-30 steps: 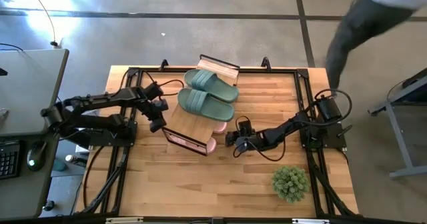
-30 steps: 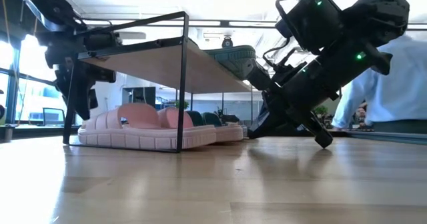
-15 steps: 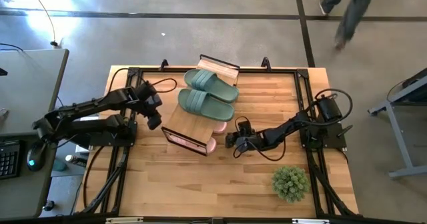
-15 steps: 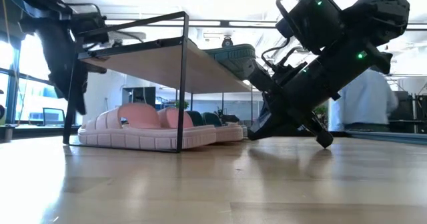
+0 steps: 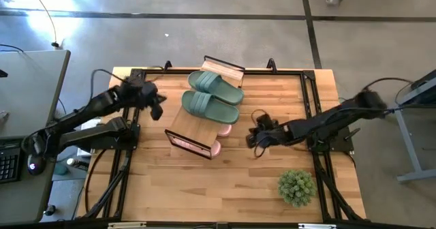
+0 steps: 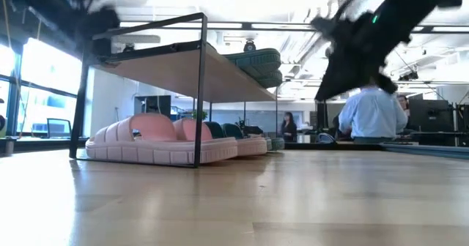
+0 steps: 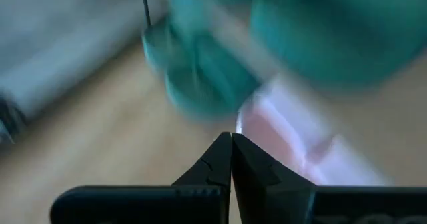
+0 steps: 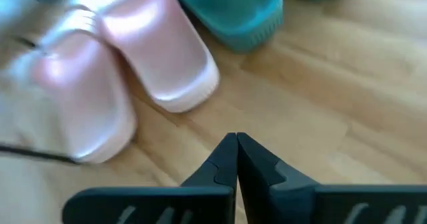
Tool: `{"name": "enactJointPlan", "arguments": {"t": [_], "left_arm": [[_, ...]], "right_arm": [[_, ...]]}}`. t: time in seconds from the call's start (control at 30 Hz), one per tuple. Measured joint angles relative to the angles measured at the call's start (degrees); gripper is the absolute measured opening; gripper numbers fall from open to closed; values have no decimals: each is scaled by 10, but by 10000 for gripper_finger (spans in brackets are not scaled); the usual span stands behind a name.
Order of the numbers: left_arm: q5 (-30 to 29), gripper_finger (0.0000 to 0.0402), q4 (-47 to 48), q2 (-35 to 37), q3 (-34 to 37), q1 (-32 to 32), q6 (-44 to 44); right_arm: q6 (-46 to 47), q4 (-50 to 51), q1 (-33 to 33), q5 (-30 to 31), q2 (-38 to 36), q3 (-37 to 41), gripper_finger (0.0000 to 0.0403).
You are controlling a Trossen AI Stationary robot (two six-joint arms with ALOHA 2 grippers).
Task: Pick and place slides into the shelf
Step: Return to Home Position
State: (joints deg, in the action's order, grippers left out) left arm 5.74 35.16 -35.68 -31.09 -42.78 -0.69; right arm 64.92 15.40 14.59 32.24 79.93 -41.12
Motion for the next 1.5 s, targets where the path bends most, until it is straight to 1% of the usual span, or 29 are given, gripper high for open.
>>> {"name": "enactJointPlan", "arguments": {"t": [0.07, 0.13, 0.2, 0.27, 0.37, 0.47, 0.5, 0.57, 0.63, 0.7, 0.77, 0.87, 0.93, 1.0, 1.07, 1.13, 1.2, 1.33, 1.43, 1.5], "left_arm": [[-5, 1, -50, 8, -27, 0, 25], [-4, 1, -106, 11, -59, 0, 59], [4, 1, -154, 9, -99, 0, 96], [31, 1, -190, 0, -144, 0, 132], [112, 1, -214, -28, -221, 0, 172], [237, 1, -219, -71, -304, 0, 193], [280, 1, -220, -89, -333, 0, 199], [363, 0, -218, -124, -388, 0, 216], [405, 0, -216, -158, -444, 0, 223], [412, 0, -210, -185, -492, 0, 224], [418, 0, -192, -200, -534, -14, 236], [453, 0, -135, -207, -575, -61, 268], [471, 0, -96, -203, -581, -98, 276], [476, 0, -65, -193, -574, -136, 281], [483, 0, -45, -178, -553, -171, 290], [507, 0, -47, -159, -525, -197, 290], [531, 0, -52, -140, -490, -214, 290], [540, 0, -56, -102, -417, -235, 289], [551, 0, -96, -70, -360, -249, 271], [566, 0, -144, -46, -325, -260, 243]], "right_arm": [[-38, 25, -10, -20, -59, 0, 0], [-87, 38, -30, -55, -121, 0, 0], [-150, 34, -55, -106, -187, 0, 0], [-217, 14, -84, -164, -252, 0, 0], [-311, -69, -130, -245, -332, 0, 0], [-365, -152, -173, -323, -374, -1, 0], [-370, -160, -185, -344, -381, -6, 0], [-389, -140, -205, -379, -385, -32, 0], [-417, -88, -214, -396, -382, -72, 0], [-455, -41, -215, -395, -379, -126, 0], [-493, 11, -210, -379, -379, -183, 0], [-543, 68, -194, -339, -381, -259, 0], [-565, 99, -181, -308, -386, -299, 0], [-583, 125, -170, -284, -394, -324, 0], [-589, 143, -160, -264, -407, -333, 0], [-589, 148, -155, -253, -424, -323, 0], [-577, 152, -152, -253, -442, -299, 0], [-531, 128, -149, -257, -490, -225, 0], [-506, 73, -149, -265, -532, -156, 0], [-500, 28, -149, -266, -564, -112, 0]]}}
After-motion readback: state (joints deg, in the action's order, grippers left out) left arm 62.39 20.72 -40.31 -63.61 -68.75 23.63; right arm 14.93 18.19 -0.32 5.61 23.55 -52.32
